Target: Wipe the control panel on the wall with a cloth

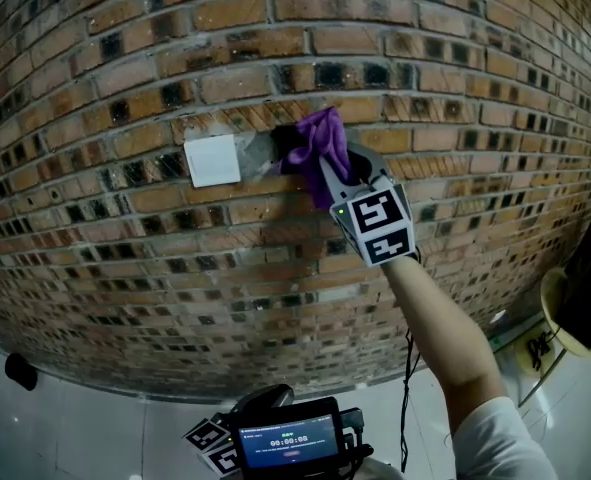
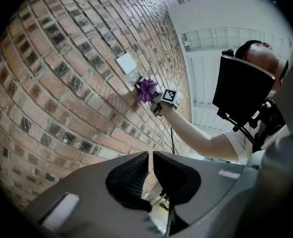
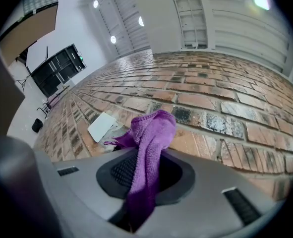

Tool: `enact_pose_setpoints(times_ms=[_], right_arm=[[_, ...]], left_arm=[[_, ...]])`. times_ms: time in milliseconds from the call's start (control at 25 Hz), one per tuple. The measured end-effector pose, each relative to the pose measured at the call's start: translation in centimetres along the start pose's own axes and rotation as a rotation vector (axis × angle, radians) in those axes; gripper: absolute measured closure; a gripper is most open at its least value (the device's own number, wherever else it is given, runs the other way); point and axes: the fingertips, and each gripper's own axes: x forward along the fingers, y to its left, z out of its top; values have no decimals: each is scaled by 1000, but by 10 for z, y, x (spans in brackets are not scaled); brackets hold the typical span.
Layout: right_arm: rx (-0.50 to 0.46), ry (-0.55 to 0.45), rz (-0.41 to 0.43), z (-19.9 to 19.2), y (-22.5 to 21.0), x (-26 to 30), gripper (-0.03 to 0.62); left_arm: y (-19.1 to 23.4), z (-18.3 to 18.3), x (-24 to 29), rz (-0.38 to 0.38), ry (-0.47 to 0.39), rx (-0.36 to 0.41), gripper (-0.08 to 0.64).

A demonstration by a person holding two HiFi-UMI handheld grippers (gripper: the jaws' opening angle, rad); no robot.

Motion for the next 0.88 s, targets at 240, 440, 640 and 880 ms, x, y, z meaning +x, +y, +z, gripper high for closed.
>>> enact_pose_setpoints(times_ms=[240,440,640,880], right_arm=[[11,13,-29,-3,-14,-9,512],[-1,49,-76,-17,-30,-17,512],[-6,67,-111,-25,-43,-28,512],[-25,53,-131,-17,-54,-41,512]], left_arm=[[-3,-2,2,-7,7,-3,528],[-4,-2,3,-10,10,2,528],[-5,-2,2,-10,13,6,528],[-4,-3,2,-7,24,-1,528]])
